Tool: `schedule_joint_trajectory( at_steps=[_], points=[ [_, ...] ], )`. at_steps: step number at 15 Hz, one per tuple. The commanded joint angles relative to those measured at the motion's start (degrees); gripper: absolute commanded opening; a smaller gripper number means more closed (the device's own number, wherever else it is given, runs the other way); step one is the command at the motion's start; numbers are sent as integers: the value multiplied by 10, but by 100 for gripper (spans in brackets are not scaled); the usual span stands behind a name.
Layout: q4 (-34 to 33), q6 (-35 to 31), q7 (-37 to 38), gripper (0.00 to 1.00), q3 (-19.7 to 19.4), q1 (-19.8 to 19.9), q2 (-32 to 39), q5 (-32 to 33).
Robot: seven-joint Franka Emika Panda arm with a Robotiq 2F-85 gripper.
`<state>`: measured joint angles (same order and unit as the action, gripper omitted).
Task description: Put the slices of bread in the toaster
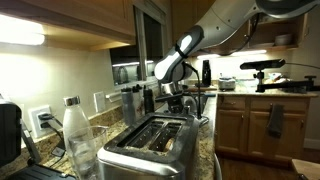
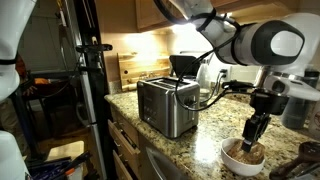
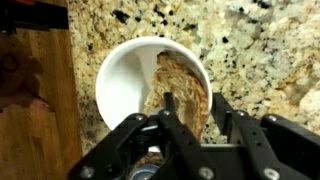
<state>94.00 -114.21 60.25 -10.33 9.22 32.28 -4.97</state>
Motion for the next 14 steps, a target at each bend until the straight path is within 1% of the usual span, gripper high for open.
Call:
schedule_joint_trajectory(
  at_steps=[1, 2, 7, 12, 13, 14],
  points=[
    [-1, 7, -10, 37, -8, -3, -9, -4],
    [1, 6, -7, 35, -9, -4, -12, -2],
    [4, 5, -5, 35, -10, -6, -17, 0],
    [12, 4, -1, 31, -12, -10, -27, 4],
    [14, 2, 0, 16, -13, -10, -29, 4],
    [16, 2, 2, 14, -14, -11, -32, 5]
  ],
)
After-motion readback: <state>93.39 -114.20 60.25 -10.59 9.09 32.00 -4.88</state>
